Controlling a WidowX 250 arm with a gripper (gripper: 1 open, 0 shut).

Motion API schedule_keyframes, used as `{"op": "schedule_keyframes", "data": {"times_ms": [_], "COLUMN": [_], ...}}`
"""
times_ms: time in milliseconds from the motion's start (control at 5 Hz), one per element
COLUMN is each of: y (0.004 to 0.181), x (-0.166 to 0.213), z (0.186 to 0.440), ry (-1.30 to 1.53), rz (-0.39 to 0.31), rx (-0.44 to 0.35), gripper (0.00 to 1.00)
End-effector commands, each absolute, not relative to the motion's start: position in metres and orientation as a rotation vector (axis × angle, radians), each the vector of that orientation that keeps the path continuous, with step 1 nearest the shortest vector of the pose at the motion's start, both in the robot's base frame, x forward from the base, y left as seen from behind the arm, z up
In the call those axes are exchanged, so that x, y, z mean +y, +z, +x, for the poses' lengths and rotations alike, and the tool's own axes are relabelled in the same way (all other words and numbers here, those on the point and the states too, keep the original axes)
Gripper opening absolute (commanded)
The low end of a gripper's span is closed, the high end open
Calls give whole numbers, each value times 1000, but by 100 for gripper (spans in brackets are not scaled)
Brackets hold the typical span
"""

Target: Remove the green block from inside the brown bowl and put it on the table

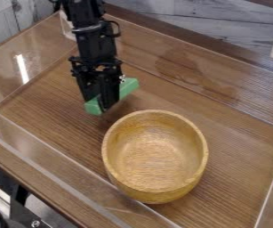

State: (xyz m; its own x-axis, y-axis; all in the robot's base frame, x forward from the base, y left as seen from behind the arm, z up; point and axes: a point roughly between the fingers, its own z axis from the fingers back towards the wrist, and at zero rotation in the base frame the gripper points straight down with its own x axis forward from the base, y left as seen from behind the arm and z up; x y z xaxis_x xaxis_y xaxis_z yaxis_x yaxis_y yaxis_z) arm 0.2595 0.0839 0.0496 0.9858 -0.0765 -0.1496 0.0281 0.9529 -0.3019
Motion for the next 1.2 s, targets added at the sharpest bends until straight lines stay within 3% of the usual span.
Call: {"op": "schedule_keyframes", "data": {"times_ms": [0, 1000], "y": [63, 63], "x": [92, 99], "z": [269, 272], "ry": [-50, -39], "rz": [-284, -303], "rx": [108, 110], "gripper": [0, 0]}}
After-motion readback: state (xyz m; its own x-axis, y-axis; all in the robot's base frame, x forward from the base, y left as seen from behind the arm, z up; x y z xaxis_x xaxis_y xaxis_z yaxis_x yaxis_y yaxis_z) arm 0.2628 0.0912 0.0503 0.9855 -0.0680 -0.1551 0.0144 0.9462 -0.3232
